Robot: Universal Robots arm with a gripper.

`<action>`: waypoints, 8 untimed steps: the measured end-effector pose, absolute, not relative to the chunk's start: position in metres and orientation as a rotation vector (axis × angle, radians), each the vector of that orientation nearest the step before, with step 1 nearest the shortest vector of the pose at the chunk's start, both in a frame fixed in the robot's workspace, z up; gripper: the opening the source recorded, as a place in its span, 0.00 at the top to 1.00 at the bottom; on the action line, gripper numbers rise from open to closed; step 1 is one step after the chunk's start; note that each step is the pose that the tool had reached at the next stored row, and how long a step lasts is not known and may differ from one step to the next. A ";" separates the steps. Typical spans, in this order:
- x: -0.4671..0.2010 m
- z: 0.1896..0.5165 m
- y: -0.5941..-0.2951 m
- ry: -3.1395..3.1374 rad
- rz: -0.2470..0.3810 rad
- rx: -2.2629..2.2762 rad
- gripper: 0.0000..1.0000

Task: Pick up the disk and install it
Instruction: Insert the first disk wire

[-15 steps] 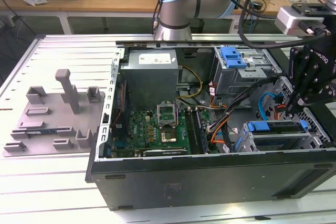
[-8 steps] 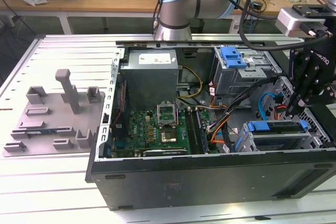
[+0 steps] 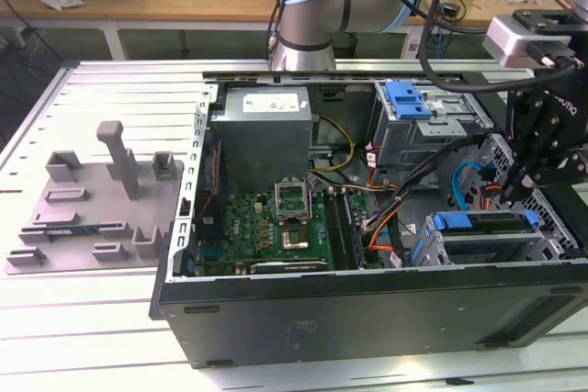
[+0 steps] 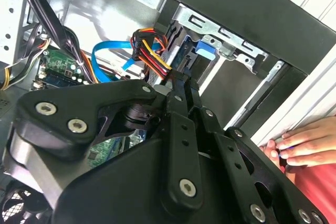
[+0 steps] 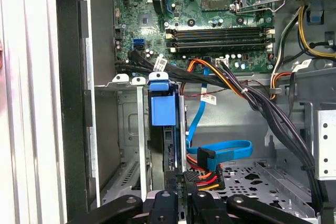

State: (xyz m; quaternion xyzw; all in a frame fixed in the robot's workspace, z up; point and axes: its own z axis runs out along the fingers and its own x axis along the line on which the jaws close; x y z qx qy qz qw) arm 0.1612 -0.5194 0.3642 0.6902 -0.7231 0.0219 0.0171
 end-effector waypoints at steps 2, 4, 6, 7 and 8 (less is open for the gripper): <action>0.161 0.364 -0.520 -2.248 0.065 2.148 0.83; 0.161 0.364 -0.520 -2.247 0.060 2.153 0.83; 0.161 0.364 -0.520 -2.244 0.058 2.159 0.83; 0.161 0.364 -0.520 -2.241 0.057 2.162 0.83; 0.161 0.364 -0.520 -2.240 0.057 2.163 0.83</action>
